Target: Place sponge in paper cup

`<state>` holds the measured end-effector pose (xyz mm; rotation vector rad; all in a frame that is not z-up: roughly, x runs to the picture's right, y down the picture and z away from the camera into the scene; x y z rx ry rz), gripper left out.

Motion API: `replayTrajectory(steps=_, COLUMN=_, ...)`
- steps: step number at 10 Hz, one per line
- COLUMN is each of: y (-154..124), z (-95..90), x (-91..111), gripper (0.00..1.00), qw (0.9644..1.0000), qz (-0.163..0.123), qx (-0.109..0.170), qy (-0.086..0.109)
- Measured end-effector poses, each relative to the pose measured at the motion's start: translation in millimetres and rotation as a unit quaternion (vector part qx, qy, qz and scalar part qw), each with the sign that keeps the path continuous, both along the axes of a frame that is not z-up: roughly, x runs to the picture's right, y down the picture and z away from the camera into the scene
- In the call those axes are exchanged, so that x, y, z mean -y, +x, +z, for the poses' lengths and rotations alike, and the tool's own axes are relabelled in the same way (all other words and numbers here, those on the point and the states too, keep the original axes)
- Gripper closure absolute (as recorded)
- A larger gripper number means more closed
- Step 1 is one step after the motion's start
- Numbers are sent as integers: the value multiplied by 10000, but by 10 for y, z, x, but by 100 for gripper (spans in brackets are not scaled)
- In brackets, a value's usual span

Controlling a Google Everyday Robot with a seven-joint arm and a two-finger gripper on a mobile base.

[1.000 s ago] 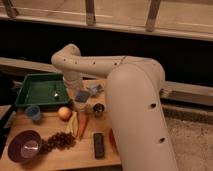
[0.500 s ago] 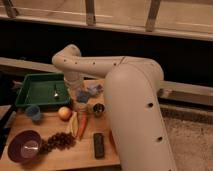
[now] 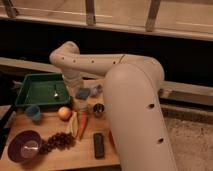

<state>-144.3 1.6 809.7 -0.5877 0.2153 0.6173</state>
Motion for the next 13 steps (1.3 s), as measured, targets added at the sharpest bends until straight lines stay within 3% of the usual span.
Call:
replayTrajectory(steps=2, y=21, z=35, x=4, gripper=96, qw=10000, qz=74, qx=40, qy=28)
replayTrajectory(steps=3, y=44, z=62, x=-6, gripper=89, qw=9999, qz=120, qx=56, qy=31)
replayTrajectory(steps=4, y=37, z=95, x=-46, gripper=74, qw=9998, qz=186, qx=101, qy=22)
replayTrajectory(steps=7, y=96, z=153, x=-108, gripper=45, qw=9988, qz=416, qx=237, qy=89)
replayTrajectory(steps=8, y=64, z=168, x=-145, gripper=39, qw=9988, qz=422, qx=261, qy=49)
replayTrajectory(steps=13, y=53, z=146, x=-186, gripper=37, qw=9990, qz=374, qx=249, qy=-8)
